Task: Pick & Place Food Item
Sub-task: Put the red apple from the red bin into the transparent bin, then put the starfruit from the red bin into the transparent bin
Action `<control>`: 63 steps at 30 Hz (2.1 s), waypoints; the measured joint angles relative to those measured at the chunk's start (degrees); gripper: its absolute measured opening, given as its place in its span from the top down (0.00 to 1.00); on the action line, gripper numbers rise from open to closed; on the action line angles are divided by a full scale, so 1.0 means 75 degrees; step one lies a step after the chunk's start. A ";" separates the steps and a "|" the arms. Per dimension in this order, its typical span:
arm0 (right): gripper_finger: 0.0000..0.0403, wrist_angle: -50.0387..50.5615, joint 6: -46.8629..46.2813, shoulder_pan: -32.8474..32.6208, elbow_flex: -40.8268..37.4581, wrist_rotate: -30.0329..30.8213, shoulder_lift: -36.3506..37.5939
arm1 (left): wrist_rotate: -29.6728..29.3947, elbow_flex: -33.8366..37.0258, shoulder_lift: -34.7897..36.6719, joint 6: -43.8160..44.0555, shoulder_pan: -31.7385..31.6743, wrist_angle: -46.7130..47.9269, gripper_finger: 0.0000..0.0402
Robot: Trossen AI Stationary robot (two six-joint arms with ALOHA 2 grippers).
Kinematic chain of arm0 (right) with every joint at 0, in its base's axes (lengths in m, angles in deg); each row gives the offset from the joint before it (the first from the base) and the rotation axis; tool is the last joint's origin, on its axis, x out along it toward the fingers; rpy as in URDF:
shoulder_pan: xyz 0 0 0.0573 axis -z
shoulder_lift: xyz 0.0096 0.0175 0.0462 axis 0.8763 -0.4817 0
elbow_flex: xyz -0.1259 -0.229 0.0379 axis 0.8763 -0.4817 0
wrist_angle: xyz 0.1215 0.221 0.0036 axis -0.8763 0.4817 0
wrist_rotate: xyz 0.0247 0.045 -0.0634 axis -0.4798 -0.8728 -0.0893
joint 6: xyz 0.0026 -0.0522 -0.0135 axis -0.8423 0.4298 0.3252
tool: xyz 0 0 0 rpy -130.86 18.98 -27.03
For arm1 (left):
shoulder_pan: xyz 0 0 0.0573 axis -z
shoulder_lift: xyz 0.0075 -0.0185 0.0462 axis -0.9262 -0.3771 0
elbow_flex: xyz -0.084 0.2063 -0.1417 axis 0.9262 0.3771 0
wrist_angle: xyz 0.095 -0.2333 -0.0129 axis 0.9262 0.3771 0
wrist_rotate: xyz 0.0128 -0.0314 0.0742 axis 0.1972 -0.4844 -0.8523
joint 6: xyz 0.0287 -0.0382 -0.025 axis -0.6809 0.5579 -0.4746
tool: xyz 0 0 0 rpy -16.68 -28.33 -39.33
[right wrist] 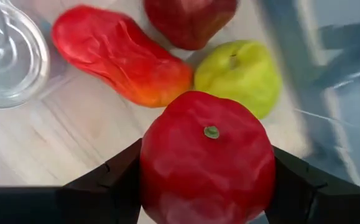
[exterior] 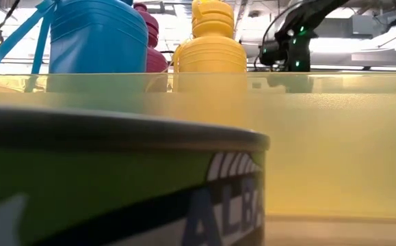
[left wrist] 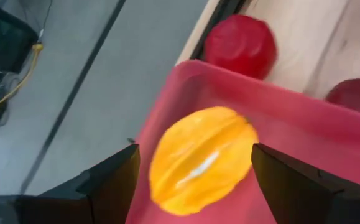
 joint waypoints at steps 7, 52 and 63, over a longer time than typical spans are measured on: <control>0.14 0.0010 0.0352 0.0134 -0.0003 -0.0521 -0.0814 | -0.0648 -0.0676 -0.0288 -0.1036 -0.0074 0.0532 0.25; 0.16 -0.0068 0.0491 -0.0143 0.0000 -0.0637 -0.0589 | 0.1733 -0.1025 -0.1638 -0.2382 -0.0812 0.1162 0.52; 0.18 -0.0064 0.0488 -0.0143 -0.0003 -0.0640 -0.0589 | 0.1315 -0.0969 -0.0987 -0.2614 -0.0602 0.1218 0.96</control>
